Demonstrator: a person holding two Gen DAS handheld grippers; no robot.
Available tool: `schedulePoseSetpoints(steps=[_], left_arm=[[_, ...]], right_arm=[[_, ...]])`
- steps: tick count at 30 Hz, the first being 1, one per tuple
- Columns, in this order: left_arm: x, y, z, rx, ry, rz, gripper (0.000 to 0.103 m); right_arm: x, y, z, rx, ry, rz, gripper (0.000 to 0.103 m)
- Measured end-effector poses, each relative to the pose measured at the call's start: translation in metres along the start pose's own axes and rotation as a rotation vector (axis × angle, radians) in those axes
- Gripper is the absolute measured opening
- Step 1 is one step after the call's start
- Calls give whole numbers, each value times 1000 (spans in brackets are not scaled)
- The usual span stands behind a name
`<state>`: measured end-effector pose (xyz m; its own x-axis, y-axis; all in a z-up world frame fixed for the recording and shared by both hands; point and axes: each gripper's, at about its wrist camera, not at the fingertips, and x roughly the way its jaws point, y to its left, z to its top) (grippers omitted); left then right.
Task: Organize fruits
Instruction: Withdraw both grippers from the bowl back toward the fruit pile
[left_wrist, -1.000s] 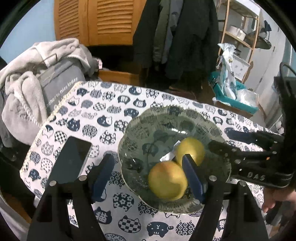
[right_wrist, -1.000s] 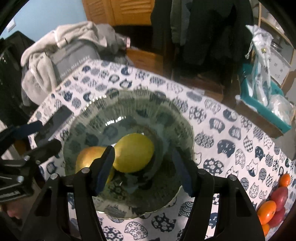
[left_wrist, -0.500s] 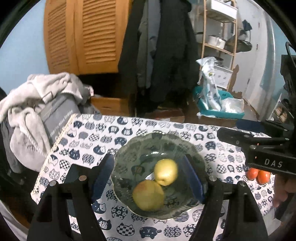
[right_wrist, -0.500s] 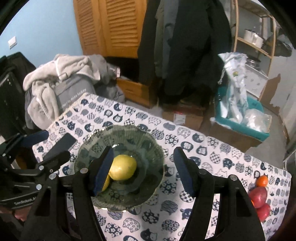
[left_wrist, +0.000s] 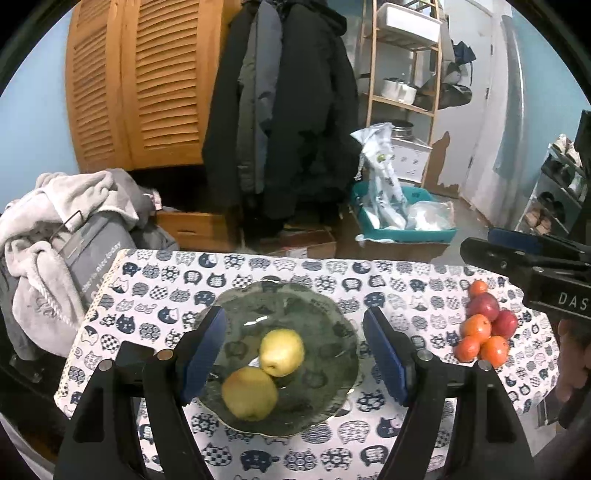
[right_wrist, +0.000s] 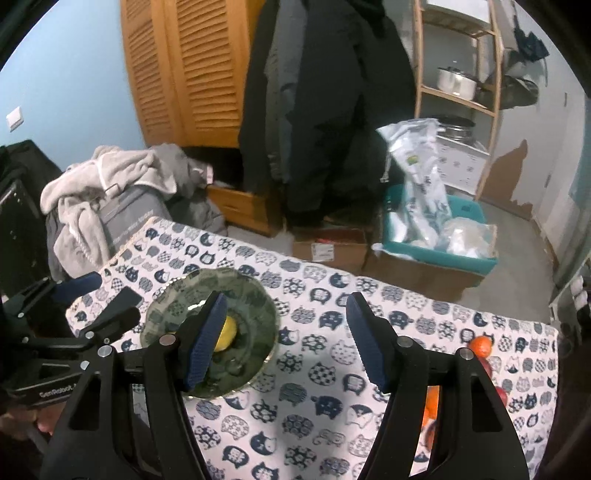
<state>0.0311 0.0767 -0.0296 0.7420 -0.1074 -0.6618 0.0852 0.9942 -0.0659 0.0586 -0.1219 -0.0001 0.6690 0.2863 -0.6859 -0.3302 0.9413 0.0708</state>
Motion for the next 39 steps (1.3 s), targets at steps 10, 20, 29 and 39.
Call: schedulePoseSetpoints(steps=[10,20,29,39], left_arm=[[-3,-33,8,39,-2,-17,77],[-2,-72,16,83,1,-42,77],[3,-114,22,137,7,-81,77],[8,-153,26,192,4,-98,81]], right_arm=[[-30,-38,-10,51,-31,-38,67],[-51,-81,-24,114,-52,-90,67],[-68,-121,-38,149,-65,-130,67],[-87,-168,-53,202,-81,-172,74]])
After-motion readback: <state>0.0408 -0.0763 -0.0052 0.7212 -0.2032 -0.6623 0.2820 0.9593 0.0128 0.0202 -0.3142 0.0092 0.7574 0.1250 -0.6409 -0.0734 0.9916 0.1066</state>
